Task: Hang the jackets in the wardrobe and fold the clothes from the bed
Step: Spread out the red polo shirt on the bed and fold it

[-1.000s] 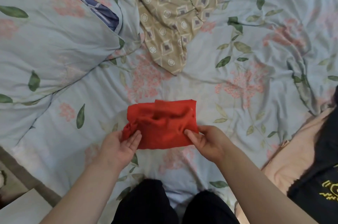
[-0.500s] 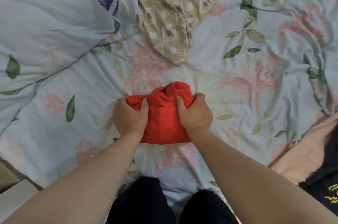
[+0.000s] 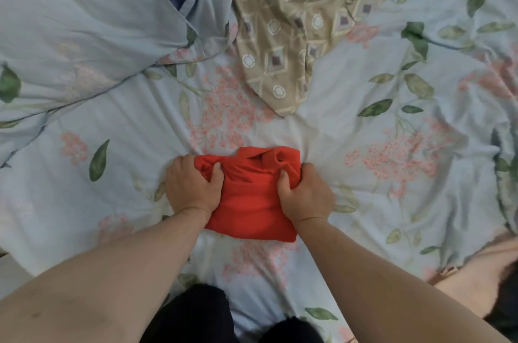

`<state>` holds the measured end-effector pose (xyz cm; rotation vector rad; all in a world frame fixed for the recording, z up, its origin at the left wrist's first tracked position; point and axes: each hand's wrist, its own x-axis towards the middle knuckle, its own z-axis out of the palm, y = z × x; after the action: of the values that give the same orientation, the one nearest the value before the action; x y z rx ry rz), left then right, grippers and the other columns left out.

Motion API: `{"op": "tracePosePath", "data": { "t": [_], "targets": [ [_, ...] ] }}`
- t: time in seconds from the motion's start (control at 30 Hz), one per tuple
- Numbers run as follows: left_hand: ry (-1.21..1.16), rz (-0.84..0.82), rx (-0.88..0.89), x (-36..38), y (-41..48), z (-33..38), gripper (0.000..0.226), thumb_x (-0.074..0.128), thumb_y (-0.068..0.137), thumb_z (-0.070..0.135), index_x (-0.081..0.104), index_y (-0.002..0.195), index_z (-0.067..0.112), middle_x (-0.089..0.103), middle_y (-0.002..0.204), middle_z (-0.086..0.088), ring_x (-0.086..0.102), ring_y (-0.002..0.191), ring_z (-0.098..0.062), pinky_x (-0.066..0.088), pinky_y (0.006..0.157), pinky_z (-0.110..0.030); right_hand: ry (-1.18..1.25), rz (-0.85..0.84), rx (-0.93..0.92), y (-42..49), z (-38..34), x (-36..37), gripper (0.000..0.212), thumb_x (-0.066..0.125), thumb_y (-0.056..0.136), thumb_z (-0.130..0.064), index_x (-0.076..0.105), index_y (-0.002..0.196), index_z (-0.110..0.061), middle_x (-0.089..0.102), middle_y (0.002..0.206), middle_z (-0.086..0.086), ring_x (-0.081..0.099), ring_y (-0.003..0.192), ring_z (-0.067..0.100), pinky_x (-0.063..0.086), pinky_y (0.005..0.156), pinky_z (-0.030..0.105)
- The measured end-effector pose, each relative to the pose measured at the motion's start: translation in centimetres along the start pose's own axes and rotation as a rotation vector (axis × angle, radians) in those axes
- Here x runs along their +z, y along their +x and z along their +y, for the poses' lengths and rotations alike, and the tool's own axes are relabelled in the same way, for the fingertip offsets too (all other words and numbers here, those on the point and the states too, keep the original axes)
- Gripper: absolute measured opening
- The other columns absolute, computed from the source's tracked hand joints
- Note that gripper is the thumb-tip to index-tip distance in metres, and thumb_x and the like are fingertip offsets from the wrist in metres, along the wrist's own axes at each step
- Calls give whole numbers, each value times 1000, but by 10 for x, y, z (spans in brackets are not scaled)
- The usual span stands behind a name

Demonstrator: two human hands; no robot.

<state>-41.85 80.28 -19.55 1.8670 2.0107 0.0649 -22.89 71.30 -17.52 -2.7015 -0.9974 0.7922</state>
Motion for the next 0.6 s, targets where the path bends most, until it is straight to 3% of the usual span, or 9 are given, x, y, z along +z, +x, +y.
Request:
{"op": "tracePosePath", "data": {
  "t": [0.1, 0.43, 0.6],
  "targets": [
    [-9, 11, 24, 2, 0, -1, 48, 45, 79, 54, 55, 85, 8, 58, 86, -13, 54, 85, -35, 45, 74, -44, 0, 41, -14, -2, 3, 4, 46, 27, 73, -70, 38, 80, -26, 64, 77, 5, 63, 73, 36, 33, 60, 34],
    [1, 30, 56, -1, -2, -1, 45, 44, 78, 53, 54, 80, 9, 55, 80, -11, 54, 79, -32, 46, 70, -42, 17, 157, -50, -5, 0, 6, 43, 34, 74, -63, 41, 73, -21, 60, 67, 6, 62, 63, 36, 29, 57, 31],
    [-29, 29, 55, 1, -2, -3, 47, 44, 78, 53, 56, 81, 8, 55, 81, -11, 54, 80, -33, 46, 70, -43, 14, 156, -22, -7, 0, 9, 41, 33, 74, -64, 39, 73, -23, 47, 61, -5, 61, 62, 35, 28, 57, 30]
  ]
}}
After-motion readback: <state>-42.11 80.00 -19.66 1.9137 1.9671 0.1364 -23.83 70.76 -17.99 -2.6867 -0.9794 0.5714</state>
